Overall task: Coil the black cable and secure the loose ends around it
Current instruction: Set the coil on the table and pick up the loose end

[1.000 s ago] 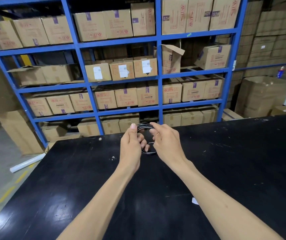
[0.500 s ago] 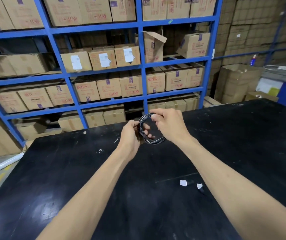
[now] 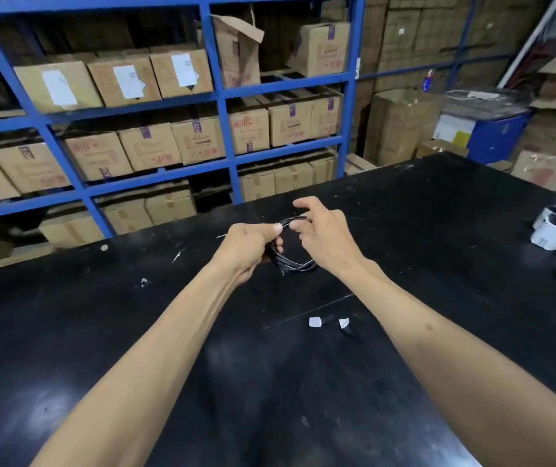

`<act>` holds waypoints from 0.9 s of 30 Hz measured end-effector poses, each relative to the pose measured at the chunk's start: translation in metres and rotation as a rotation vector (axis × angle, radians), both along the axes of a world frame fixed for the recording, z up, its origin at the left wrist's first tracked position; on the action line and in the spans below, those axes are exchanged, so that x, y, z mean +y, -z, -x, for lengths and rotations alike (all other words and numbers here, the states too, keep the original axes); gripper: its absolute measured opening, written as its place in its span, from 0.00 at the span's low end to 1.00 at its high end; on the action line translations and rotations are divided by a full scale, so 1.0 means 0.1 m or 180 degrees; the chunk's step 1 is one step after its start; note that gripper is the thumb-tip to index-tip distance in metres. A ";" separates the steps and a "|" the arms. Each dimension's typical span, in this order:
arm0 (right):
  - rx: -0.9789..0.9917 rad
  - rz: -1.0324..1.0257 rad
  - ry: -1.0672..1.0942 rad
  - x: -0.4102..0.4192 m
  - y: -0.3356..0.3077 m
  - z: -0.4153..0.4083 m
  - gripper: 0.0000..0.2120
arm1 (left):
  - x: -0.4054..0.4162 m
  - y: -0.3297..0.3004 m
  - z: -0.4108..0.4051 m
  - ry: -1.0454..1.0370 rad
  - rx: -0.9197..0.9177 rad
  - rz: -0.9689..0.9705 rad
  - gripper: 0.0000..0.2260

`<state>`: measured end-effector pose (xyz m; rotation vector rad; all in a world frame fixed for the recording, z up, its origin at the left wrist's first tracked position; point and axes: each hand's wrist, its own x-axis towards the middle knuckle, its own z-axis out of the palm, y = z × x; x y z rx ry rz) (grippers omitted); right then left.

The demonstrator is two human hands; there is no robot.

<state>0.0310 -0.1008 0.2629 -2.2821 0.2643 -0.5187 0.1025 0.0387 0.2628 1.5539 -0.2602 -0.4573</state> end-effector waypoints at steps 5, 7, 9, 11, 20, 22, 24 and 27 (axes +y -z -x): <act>0.0062 -0.0008 0.0060 -0.32 0.25 -0.04 0.04 | -0.20 0.13 -0.21 0.0577 0.1472 0.0109 0.06; 0.0019 -0.0022 0.0032 -0.46 0.38 -0.08 0.05 | -0.31 0.24 -0.28 0.0726 0.1607 0.0029 0.07; 0.0039 -0.0125 0.0002 -0.60 0.53 -0.12 0.06 | -0.46 0.38 -0.33 0.0745 0.1614 -0.0091 0.07; 0.0129 -0.0218 -0.0045 -0.74 0.70 -0.17 0.05 | -0.62 0.58 -0.35 0.0616 0.1589 -0.0163 0.08; 0.1220 -0.0233 -0.0453 -1.26 1.76 -0.25 0.16 | -1.02 1.82 -0.43 -0.0500 0.1437 -0.0805 0.08; 0.1486 -0.0280 -0.0280 -1.38 2.04 -0.24 0.16 | -1.03 2.04 -0.46 -0.0614 0.1448 -0.0950 0.08; 0.1891 0.0010 -0.0107 -1.43 2.29 -0.20 0.13 | -1.02 2.21 -0.50 -0.0696 0.1496 -0.1066 0.08; 0.2664 0.0546 -0.0073 -1.34 2.61 -0.11 0.21 | -0.99 2.39 -0.53 -0.0750 0.1580 -0.1155 0.07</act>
